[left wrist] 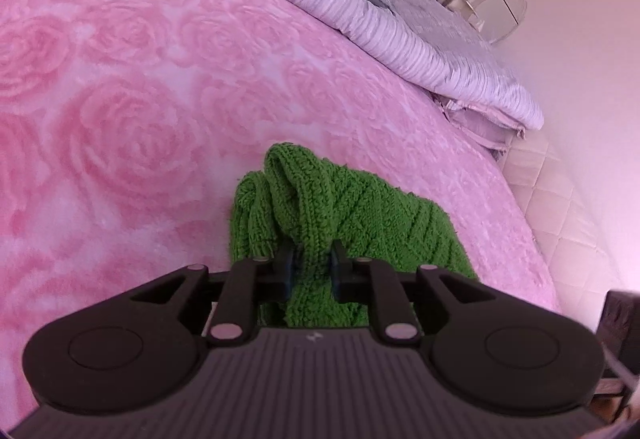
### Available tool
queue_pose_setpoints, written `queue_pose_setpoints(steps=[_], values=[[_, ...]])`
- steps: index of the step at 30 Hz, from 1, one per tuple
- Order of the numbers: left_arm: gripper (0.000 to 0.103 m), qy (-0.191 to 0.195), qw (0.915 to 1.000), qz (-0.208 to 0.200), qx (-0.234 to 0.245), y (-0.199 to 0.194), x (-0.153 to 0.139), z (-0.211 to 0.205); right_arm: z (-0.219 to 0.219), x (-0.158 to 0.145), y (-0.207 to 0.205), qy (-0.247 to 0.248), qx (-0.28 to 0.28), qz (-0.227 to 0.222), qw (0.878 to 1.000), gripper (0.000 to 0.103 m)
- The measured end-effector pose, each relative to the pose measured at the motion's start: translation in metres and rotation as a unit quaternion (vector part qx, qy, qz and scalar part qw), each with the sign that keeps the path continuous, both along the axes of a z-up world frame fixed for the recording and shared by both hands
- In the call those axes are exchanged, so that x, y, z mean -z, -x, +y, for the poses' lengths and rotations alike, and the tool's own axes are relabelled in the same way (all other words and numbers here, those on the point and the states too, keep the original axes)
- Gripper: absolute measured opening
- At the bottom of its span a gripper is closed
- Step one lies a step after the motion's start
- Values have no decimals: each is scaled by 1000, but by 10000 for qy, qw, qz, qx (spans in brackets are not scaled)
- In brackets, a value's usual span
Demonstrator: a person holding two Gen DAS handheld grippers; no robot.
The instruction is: Fold clothes
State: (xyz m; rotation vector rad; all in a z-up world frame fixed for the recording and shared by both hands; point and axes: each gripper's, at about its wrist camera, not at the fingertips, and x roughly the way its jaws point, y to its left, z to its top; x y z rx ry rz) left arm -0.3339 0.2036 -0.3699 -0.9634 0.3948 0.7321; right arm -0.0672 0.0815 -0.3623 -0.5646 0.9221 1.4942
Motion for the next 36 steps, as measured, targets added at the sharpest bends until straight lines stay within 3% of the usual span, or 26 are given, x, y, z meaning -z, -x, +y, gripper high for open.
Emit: queue_pose_setpoints(steps=[5,10,16,17,18,19,24,29,32,34,36], values=[[15,193,9996,-133,-173,29,-10,-47,-24,-1,-14,-304,226,147,9992,6],[19,730,9962,-389,-287,55,-4,-102,-62,2,-27,-280,470,542,9970,8],[21,1246,9878,-806,-471,54,17,-114,-94,8,-26,-71,656,790,9947,8],[20,1253,9874,-836,-494,53,18,-112,-96,6,-24,-88,664,781,9947,8],[8,1189,9882,-837,-489,52,16,-112,-98,4,-22,-105,673,771,9947,8],[5,1046,9902,-806,-453,53,11,-114,-99,2,-20,-123,661,751,9949,8],[4,209,9982,-379,-422,64,-17,-128,-99,-11,5,-259,277,516,9980,8],[4,473,9980,-199,-362,68,4,-135,-98,-8,27,-166,69,195,9996,8],[5,560,9972,-166,-466,66,23,-136,-97,2,12,71,334,238,9991,8],[5,585,9965,-290,-519,71,22,-130,-100,1,3,80,431,322,9985,8],[5,440,9980,-160,-422,70,17,-127,-105,-3,-4,8,479,414,9980,8]])
